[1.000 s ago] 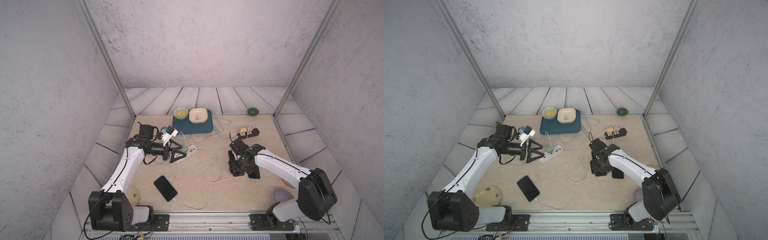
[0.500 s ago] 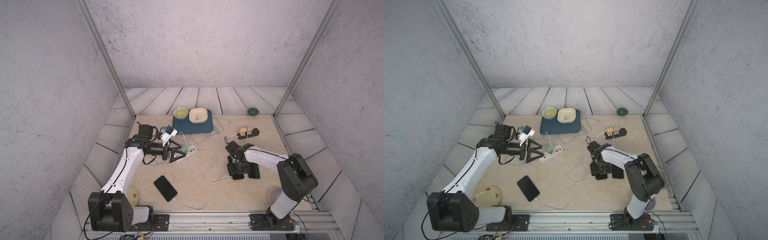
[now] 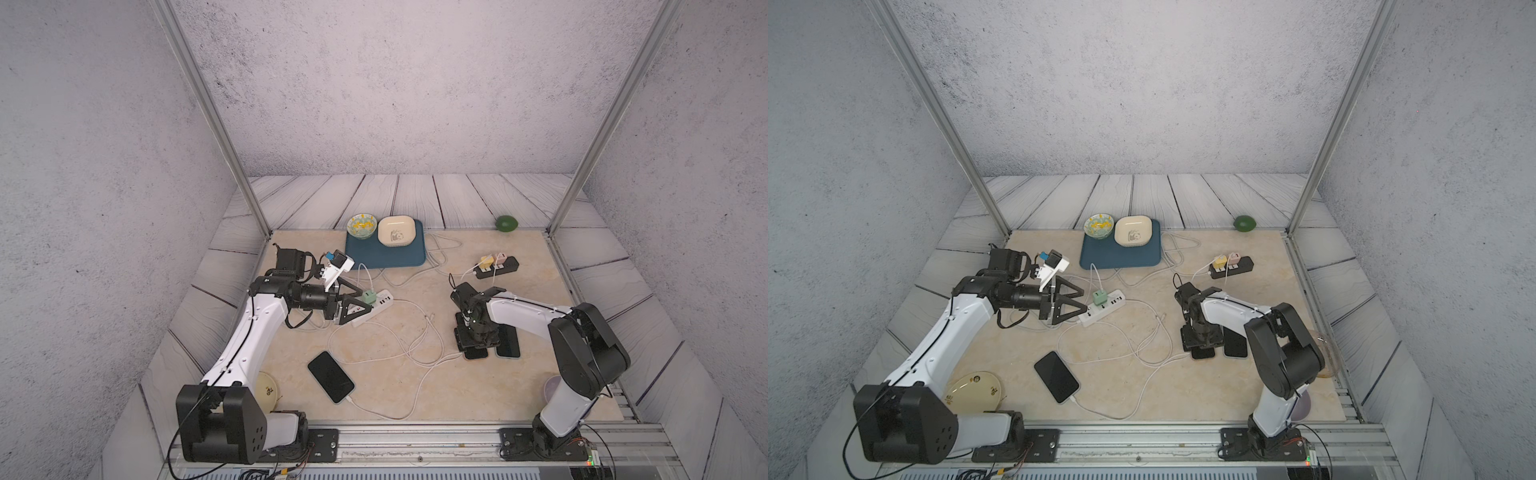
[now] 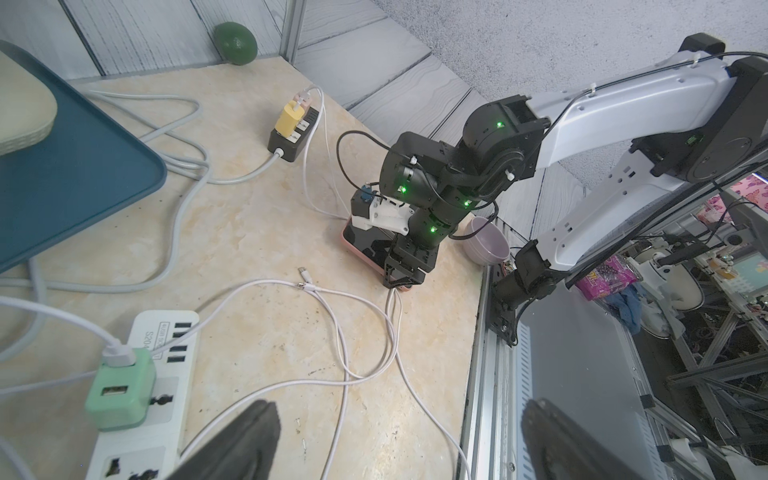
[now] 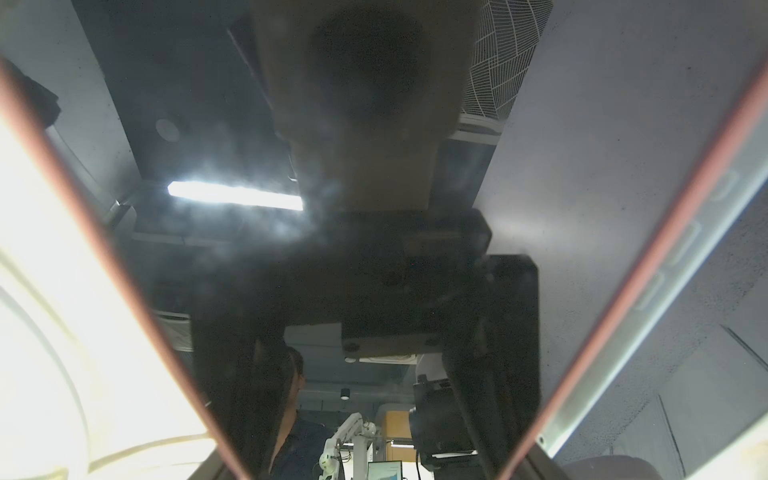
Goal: Unplug the charging cable from the phone
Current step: Place the phone at the center of the board, then pick up the phone at the center of the board.
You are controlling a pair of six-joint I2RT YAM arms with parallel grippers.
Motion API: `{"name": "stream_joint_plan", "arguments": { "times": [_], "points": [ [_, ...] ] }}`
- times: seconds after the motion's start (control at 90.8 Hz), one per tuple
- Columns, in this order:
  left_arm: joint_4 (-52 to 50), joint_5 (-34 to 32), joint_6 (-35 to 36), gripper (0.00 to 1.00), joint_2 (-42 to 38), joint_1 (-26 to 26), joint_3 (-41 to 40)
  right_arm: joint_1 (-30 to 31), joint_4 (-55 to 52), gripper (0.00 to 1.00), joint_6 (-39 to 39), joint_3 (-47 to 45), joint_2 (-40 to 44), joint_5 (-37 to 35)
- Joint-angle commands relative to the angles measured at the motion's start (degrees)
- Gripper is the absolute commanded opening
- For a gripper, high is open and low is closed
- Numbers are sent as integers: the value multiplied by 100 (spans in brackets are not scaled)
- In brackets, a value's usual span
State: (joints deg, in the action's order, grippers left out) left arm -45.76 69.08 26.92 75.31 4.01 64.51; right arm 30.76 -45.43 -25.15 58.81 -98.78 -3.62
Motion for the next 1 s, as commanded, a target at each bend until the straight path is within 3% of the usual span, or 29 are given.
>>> {"name": "stream_joint_plan", "arguments": {
  "times": [0.0,0.264,0.429,0.572,0.991],
  "points": [
    [71,-39,-72,98,-71,-69,-6,-31,-71,57,19,17,18,-191],
    [225,-176,-243,98,-86,-131,-26,-22,-137,81,29,45,306,-235],
    [402,-287,-395,98,-96,-197,-63,8,-255,89,161,131,659,-237],
    [542,-399,-534,98,-109,-287,-69,278,-313,90,403,299,933,-143],
    [993,-654,-983,98,-200,-675,-131,2146,534,87,322,854,814,-57]
  ]
}}
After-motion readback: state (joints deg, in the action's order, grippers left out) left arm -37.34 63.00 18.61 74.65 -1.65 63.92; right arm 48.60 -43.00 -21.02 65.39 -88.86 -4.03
